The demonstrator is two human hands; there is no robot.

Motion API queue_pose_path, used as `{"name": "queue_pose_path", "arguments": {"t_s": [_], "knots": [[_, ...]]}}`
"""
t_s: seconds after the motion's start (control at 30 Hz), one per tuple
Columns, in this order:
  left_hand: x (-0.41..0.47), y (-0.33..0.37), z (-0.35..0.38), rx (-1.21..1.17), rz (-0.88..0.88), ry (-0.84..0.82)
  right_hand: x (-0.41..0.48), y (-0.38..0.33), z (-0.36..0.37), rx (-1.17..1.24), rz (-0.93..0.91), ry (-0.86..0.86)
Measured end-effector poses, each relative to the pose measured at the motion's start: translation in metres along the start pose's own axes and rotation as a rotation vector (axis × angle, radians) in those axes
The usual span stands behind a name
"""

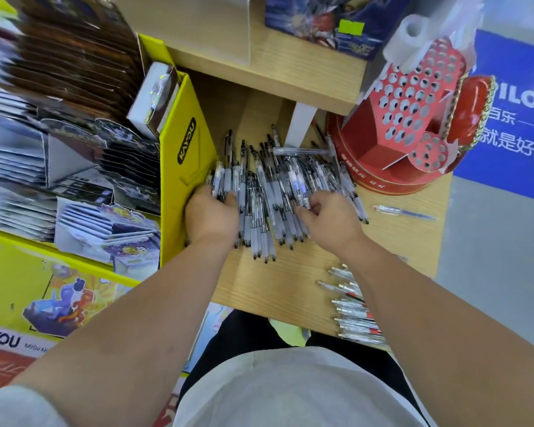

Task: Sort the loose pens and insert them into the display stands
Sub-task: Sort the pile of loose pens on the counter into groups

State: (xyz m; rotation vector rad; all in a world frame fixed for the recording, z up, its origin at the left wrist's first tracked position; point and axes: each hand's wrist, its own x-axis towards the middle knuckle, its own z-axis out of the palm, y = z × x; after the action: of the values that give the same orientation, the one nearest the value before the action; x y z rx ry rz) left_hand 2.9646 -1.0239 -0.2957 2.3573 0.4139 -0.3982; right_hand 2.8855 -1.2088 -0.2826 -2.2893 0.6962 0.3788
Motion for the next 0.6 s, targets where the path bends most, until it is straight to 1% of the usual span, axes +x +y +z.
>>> {"name": "queue_pose_path", "arguments": {"t_s": [0.13, 0.27, 0.33, 0.5, 0.6], "knots": [[-0.004, -0.002, -0.001, -0.063, 0.001, -0.004, -0.005, -0.003, 0.001, 0.089, 0.042, -0.054], [-0.014, -0.005, -0.005, -0.17, -0.027, -0.078, -0.002, -0.017, 0.005, 0.201, 0.064, -0.136], [-0.02, -0.012, -0.007, -0.246, -0.034, -0.128, 0.003, -0.026, 0.009, 0.217, 0.038, -0.145], [-0.032, -0.04, -0.016, -0.401, -0.065, -0.208, 0.015, -0.055, 0.019, 0.122, -0.001, -0.091], [-0.035, -0.052, -0.019, -0.425, -0.101, -0.21, 0.02, -0.063, 0.031, -0.039, -0.029, -0.06]]}}
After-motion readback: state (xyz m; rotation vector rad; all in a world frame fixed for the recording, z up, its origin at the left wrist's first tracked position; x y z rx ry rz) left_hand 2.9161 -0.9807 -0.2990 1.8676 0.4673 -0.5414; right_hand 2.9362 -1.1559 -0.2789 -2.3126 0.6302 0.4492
